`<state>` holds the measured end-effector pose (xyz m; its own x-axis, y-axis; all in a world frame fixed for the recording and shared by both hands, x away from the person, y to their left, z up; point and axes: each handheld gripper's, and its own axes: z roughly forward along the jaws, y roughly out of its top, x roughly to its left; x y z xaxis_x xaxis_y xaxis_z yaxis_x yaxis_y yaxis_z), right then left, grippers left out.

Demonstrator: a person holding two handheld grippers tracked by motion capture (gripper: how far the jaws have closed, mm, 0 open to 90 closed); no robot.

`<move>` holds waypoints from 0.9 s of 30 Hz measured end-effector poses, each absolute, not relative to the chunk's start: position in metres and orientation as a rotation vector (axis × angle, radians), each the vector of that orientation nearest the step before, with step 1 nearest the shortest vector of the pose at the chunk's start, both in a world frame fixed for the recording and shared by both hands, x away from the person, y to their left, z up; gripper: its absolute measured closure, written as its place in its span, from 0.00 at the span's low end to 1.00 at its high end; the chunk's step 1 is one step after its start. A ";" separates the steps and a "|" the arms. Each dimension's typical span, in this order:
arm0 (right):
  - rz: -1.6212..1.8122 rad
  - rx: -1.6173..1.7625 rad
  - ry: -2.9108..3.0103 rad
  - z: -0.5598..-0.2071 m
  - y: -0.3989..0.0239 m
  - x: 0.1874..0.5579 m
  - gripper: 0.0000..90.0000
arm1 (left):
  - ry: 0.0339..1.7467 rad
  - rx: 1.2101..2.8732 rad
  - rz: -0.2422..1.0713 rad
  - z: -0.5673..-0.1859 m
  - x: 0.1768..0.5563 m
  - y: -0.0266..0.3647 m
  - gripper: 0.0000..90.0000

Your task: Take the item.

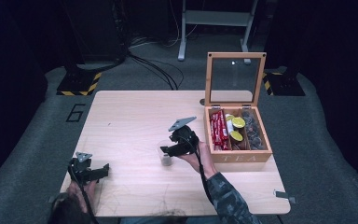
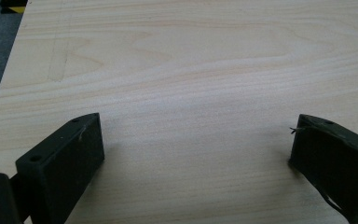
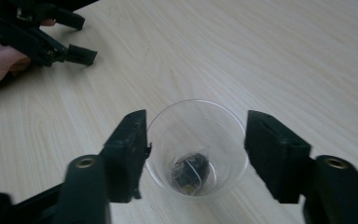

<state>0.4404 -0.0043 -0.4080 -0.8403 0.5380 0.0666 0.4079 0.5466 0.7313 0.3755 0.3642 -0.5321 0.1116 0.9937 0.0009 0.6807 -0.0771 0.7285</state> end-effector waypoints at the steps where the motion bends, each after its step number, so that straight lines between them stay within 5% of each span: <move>1: 1.194 0.807 2.580 -0.405 -0.011 0.437 0.33 | 1.629 1.820 0.704 -0.532 0.375 0.364 0.03; 7: 1.240 0.851 2.512 -0.398 -0.035 0.426 0.17 | 1.626 1.823 0.705 -0.532 0.376 0.364 0.03; 27: 1.208 0.966 2.271 -0.382 -0.134 0.376 0.06 | 1.626 1.821 0.705 -0.532 0.376 0.364 0.03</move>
<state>0.3764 -0.1343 -0.3824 -0.6856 0.7277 -0.0199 0.3901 0.3904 0.8339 0.3756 0.3643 -0.5322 0.1120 0.9937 0.0015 0.6801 -0.0777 0.7290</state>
